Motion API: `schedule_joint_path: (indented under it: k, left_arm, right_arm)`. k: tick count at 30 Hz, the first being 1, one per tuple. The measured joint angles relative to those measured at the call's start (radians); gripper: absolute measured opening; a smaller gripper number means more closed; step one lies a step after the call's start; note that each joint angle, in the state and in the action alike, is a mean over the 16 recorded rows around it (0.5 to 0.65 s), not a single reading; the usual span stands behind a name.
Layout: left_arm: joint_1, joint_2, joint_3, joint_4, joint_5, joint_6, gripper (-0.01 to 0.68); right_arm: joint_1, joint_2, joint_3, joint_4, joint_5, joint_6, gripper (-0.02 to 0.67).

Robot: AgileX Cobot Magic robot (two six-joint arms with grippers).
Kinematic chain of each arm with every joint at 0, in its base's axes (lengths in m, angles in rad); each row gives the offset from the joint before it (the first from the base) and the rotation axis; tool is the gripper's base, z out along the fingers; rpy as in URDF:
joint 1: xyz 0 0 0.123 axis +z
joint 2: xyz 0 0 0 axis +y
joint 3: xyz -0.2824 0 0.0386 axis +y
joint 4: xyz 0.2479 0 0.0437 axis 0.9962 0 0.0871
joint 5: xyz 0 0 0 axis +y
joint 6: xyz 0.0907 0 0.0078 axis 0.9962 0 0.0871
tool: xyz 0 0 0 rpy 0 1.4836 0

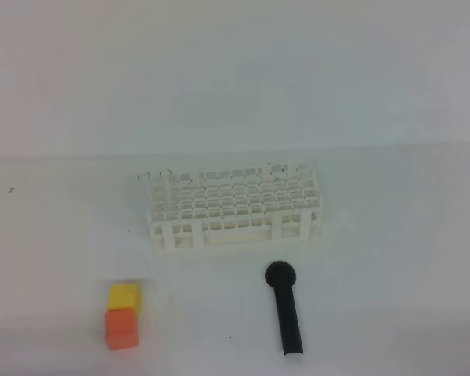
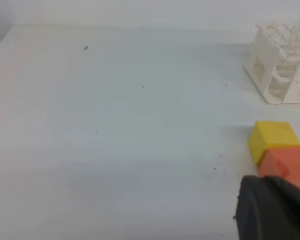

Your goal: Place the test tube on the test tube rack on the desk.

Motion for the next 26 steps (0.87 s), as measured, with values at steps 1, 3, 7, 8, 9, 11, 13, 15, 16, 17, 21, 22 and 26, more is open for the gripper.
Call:
schedule_joint_path:
  k: [1, 3, 7, 8, 9, 11, 13, 15, 16, 17, 21, 22, 26]
  left_arm:
    - [0.000, 0.000, 0.000, 0.000, 0.000, 0.000, -0.001]
    - [0.000, 0.000, 0.000, 0.000, 0.000, 0.000, -0.001]
    - [0.000, 0.000, 0.000, 0.000, 0.000, 0.000, -0.001]
    - [0.000, 0.000, 0.000, 0.000, 0.000, 0.000, -0.001]
    - [0.000, 0.000, 0.000, 0.000, 0.000, 0.000, -0.001]
    - [0.000, 0.000, 0.000, 0.000, 0.000, 0.000, -0.001]
    - [0.000, 0.000, 0.000, 0.000, 0.000, 0.000, -0.001]
    - [0.000, 0.000, 0.000, 0.000, 0.000, 0.000, -0.001]
    - [0.000, 0.000, 0.000, 0.000, 0.000, 0.000, -0.001]
    - [0.000, 0.000, 0.000, 0.000, 0.000, 0.000, -0.001]
    - [0.000, 0.000, 0.000, 0.000, 0.000, 0.000, -0.001]
    - [0.000, 0.000, 0.000, 0.000, 0.000, 0.000, -0.001]
    - [0.000, 0.000, 0.000, 0.000, 0.000, 0.000, -0.001]
  right_arm:
    - [0.000, 0.000, 0.000, 0.000, 0.000, 0.000, -0.001]
    - [0.000, 0.000, 0.000, 0.000, 0.000, 0.000, -0.001]
    - [0.000, 0.000, 0.000, 0.000, 0.000, 0.000, -0.001]
    - [0.000, 0.000, 0.000, 0.000, 0.000, 0.000, -0.001]
    - [0.000, 0.000, 0.000, 0.000, 0.000, 0.000, -0.001]
    - [0.000, 0.000, 0.000, 0.000, 0.000, 0.000, -0.001]
    - [0.000, 0.000, 0.000, 0.000, 0.000, 0.000, -0.001]
    - [0.000, 0.000, 0.000, 0.000, 0.000, 0.000, -0.001]
    - [0.000, 0.000, 0.000, 0.000, 0.000, 0.000, -0.001]
    - [0.000, 0.000, 0.000, 0.000, 0.000, 0.000, -0.001]
    - [0.000, 0.000, 0.000, 0.000, 0.000, 0.000, -0.001]
    - [0.000, 0.000, 0.000, 0.000, 0.000, 0.000, -0.001]
    - [0.000, 0.000, 0.000, 0.000, 0.000, 0.000, -0.001]
